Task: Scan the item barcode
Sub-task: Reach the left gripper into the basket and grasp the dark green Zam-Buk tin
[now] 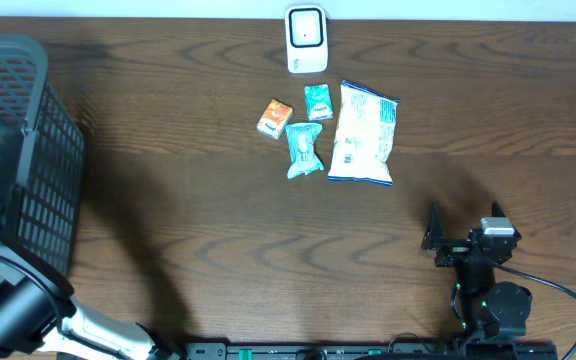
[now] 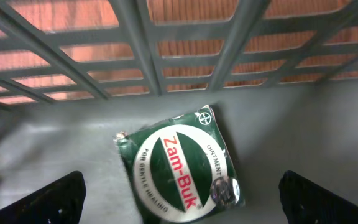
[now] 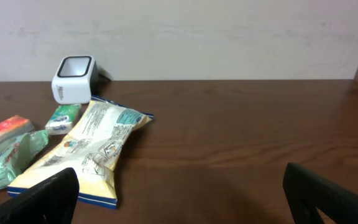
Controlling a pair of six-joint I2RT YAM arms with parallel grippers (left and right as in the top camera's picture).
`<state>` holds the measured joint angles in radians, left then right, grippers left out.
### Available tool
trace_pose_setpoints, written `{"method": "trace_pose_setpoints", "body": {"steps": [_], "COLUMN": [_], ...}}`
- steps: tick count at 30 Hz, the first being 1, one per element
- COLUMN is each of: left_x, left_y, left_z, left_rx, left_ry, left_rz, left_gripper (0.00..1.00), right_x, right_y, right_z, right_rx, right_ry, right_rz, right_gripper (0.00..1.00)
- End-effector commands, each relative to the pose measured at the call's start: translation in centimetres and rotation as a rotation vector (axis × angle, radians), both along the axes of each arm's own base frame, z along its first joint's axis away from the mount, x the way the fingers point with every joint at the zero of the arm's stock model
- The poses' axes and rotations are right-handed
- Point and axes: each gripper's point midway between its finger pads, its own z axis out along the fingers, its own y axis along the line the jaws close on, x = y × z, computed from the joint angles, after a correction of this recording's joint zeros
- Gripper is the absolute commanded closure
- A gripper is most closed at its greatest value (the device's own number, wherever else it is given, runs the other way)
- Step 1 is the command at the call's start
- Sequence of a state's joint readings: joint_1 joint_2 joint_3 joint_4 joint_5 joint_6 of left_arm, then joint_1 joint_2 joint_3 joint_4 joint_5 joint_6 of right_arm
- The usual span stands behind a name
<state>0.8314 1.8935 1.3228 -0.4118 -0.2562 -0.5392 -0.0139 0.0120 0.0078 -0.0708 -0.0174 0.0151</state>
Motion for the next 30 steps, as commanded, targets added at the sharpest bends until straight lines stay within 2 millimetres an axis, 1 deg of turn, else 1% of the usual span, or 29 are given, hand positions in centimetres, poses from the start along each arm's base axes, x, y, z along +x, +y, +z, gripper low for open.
{"method": "trace_pose_setpoints", "body": {"steps": [1, 8, 13, 19, 22, 23, 25, 26, 27, 30], "left_x": [0.1, 0.5, 0.3, 0.2, 0.2, 0.1, 0.1, 0.1, 0.0, -0.1], "left_y": [0.1, 0.4, 0.3, 0.2, 0.2, 0.1, 0.1, 0.1, 0.0, -0.1], "left_z": [-2.1, -4.0, -5.4, -6.1, -6.2, -6.2, -6.2, -6.2, -6.2, -6.0], "left_rx": [-0.039, -0.048, -0.069, -0.080, -0.082, -0.083, -0.086, -0.086, -0.086, -0.089], "left_ry": [-0.025, -0.018, -0.005, 0.007, 0.015, 0.020, 0.029, 0.034, 0.040, 0.058], "left_rz": [0.062, 0.064, 0.076, 0.076, 0.067, 0.060, 0.050, 0.043, 0.033, 0.011], "left_gripper": [0.02, 0.02, 0.02, 0.01, 0.10, 0.20, 0.29, 0.30, 0.36, 0.37], "right_x": [0.0, 0.0, 0.0, 0.0, 0.0, 0.0, 0.0, 0.0, 0.0, 0.0], "right_y": [-0.1, -0.1, -0.1, -0.1, -0.1, -0.1, -0.1, -0.1, -0.1, -0.1], "right_z": [-0.1, -0.1, -0.1, -0.1, -0.1, -0.1, -0.1, -0.1, -0.1, -0.1], "right_rx": [0.010, 0.010, 0.010, 0.010, 0.010, 0.010, 0.010, 0.010, 0.010, 0.010], "right_ry": [0.000, 0.000, 0.000, 0.000, 0.000, 0.001, 0.000, 0.000, 0.001, 0.000], "right_rz": [-0.007, -0.007, -0.007, -0.007, -0.007, -0.007, -0.007, -0.007, -0.007, -0.007], "right_gripper": [0.01, 0.01, 0.01, 0.01, 0.01, 0.01, 0.01, 0.01, 0.01, 0.01]}}
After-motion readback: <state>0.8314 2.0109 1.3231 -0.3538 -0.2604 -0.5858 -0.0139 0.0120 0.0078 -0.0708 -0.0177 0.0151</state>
